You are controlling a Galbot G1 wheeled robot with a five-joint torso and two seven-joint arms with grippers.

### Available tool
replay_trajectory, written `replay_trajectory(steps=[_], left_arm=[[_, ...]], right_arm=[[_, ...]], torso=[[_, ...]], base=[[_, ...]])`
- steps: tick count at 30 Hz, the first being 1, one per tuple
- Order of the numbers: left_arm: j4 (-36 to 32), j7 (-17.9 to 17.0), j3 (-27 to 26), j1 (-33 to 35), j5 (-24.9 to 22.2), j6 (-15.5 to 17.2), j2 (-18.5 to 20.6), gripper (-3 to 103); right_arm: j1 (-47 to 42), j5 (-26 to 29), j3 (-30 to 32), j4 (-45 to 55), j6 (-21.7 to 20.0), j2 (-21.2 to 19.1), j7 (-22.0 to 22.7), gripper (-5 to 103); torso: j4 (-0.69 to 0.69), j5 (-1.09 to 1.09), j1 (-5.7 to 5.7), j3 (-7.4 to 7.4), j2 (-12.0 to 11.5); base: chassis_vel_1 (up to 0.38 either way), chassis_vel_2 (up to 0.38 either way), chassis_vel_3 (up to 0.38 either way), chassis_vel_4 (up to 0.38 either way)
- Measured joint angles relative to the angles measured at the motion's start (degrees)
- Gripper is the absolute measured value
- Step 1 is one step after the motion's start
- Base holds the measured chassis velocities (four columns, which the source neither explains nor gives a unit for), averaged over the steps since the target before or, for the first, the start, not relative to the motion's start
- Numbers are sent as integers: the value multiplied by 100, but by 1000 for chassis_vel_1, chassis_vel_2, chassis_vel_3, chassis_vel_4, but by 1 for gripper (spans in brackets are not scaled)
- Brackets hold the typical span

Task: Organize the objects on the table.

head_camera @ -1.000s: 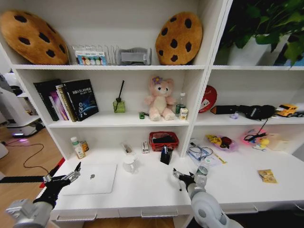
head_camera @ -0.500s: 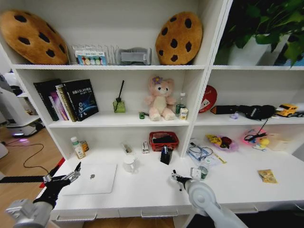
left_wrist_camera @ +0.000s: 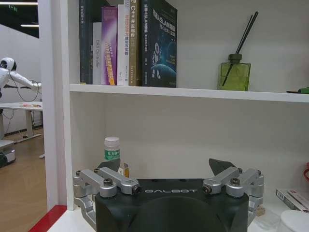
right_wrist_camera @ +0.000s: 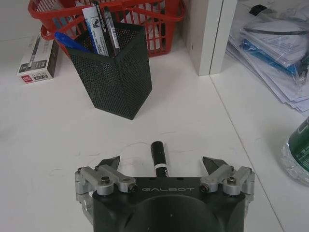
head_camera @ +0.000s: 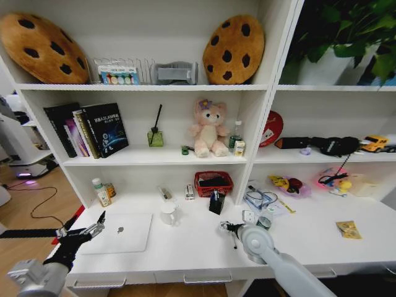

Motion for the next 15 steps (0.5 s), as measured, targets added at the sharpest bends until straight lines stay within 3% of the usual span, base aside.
replay_trajectory(steps=[3,8,10,12,13,15], left_arm=[[0,0,0,0,0,0,0,100],[0,0,0,0,0,0,0,100],[0,0,0,0,0,0,0,100],[0,0,0,0,0,0,0,100],[0,0,0,0,0,0,0,100],[0,0,0,0,0,0,0,100]], right_arm=[[50,-14,-45,-111,2,2,-47,80],[114,-78,-75,-256,-11,9,-184,69],[143,-130,-85,-307,-61,-10,-300,57],[161,-149,-95,-327,-81,-20,-348,57],[185,-174,-103,-352,-124,-34,-423,48],[194,-178,-107,-358,-155,-44,-456,48]], torso=[[0,0,0,0,0],[0,0,0,0,1],[0,-1,0,0,1],[0,-1,-1,-1,1],[0,-1,-1,-1,1],[0,-1,-1,-1,1]], base=[[0,0,0,0],[0,0,0,0],[0,0,0,0],[0,0,0,0],[0,0,0,0],[0,0,0,0]])
